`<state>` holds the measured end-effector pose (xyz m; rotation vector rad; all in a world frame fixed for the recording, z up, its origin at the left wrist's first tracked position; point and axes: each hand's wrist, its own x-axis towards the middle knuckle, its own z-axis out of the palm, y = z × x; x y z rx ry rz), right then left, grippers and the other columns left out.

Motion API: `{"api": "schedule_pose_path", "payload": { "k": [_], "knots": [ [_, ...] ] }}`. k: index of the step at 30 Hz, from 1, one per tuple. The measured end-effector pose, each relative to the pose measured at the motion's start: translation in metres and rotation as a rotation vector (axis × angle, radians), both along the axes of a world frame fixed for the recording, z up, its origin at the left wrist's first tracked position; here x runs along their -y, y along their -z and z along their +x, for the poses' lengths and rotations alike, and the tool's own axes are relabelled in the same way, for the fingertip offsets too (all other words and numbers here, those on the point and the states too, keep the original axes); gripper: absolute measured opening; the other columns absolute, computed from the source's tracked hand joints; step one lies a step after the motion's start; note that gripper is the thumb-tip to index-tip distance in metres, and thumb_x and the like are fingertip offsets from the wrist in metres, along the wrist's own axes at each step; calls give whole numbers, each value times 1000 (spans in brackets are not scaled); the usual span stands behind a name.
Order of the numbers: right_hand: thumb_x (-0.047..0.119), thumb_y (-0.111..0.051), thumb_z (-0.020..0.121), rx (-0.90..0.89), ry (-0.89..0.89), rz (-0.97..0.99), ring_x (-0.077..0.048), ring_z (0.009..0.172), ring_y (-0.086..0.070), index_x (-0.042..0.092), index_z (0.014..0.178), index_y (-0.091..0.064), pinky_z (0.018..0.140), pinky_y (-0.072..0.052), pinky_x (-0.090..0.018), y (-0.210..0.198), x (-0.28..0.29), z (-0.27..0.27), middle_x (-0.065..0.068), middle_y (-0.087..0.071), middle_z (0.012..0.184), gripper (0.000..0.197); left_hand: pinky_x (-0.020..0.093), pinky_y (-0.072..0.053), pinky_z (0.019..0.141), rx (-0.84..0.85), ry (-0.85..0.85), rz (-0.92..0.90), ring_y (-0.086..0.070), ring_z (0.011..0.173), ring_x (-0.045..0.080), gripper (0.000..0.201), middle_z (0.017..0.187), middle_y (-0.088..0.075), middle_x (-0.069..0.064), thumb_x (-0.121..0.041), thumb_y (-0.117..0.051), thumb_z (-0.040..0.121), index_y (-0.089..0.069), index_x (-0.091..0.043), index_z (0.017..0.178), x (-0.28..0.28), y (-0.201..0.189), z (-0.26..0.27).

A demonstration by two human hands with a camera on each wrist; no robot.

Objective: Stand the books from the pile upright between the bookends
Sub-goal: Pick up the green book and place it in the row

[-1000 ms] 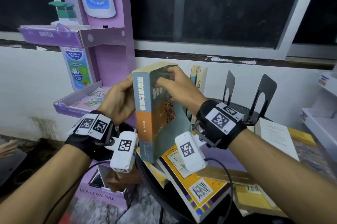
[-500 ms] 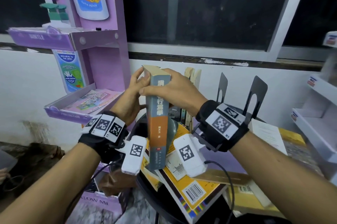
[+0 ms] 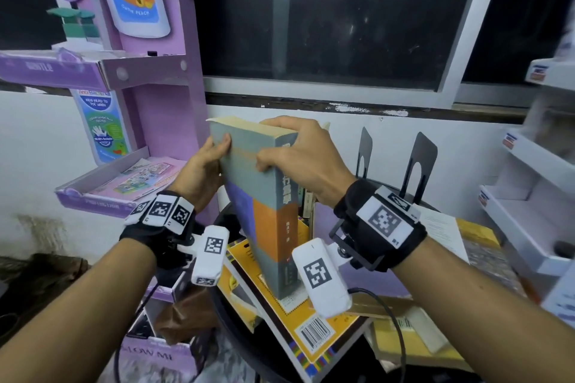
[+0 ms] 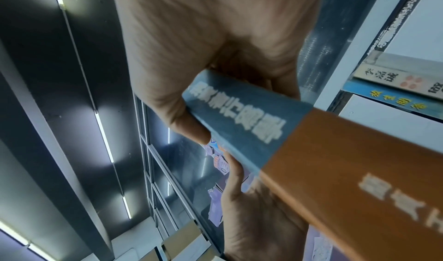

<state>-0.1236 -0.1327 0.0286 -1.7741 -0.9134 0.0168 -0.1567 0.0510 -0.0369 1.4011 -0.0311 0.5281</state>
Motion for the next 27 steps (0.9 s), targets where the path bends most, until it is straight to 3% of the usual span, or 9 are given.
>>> {"api": "schedule_pose_path", "payload": {
  "k": [2,6,9,11,18,21,23,25,27],
  "knots": [
    [13,-76,61,20,-15,-14,-17,85,-66,21,92,-72,67,-56,-33,-1,3,1,4,-72,88,33,26,-55,75,25,21,-13,-67,94,12,75,107,-70,-3,-59,-80,57,-58,-21,118,-1,0,-1],
    [18,-78,61,30,-26,-63,-15,87,-65,24,107,-69,73,-59,-36,-6,8,3,5,-70,94,46,34,-52,89,106,-25,-52,-64,99,17,78,110,-68,3,-53,-83,56,-57,-16,119,1,-2,4],
    [22,-76,71,42,-15,-70,-5,78,-62,27,112,-66,67,-53,-24,-9,11,4,14,-64,87,42,44,-46,95,153,-45,-74,-60,104,25,90,119,-61,13,-49,-84,58,-49,-7,130,7,-5,6],
    [25,-76,73,40,-7,-73,-3,78,-62,28,115,-65,65,-50,-19,-10,14,4,15,-64,87,43,45,-45,95,167,-51,-81,-59,103,27,92,119,-59,16,-45,-84,59,-46,-4,132,11,-7,7],
    [37,-78,72,88,22,-164,-9,89,-63,31,112,-63,67,-52,-22,-26,20,2,9,-65,104,44,48,-47,94,181,-54,-55,-58,104,32,97,120,-57,22,-45,-86,55,-46,1,130,19,-23,8],
    [40,-83,65,81,35,-157,-12,84,-67,27,99,-65,70,-57,-31,-40,24,1,7,-69,94,41,50,-48,94,202,-42,-40,-59,104,34,93,119,-58,23,-42,-86,58,-45,2,129,24,-37,11],
    [35,-83,66,131,62,-162,-12,80,-65,26,97,-64,63,-55,-25,-48,28,2,6,-66,92,38,46,-52,90,204,-34,-28,-61,101,30,90,117,-60,21,-40,-85,60,-45,1,130,26,-47,14],
    [29,-82,69,169,95,-131,-10,77,-63,26,98,-64,54,-48,-20,-54,33,5,4,-65,94,35,37,-54,81,203,-20,13,-65,95,24,74,112,-63,16,-33,-77,71,-47,1,129,30,-57,18],
    [28,-80,69,193,130,-87,-12,83,-63,23,100,-67,56,-47,-20,-59,38,8,0,-67,96,34,31,-55,77,191,0,70,-66,90,19,49,105,-67,10,-26,-65,81,-52,-4,123,35,-68,22]
  ]
}}
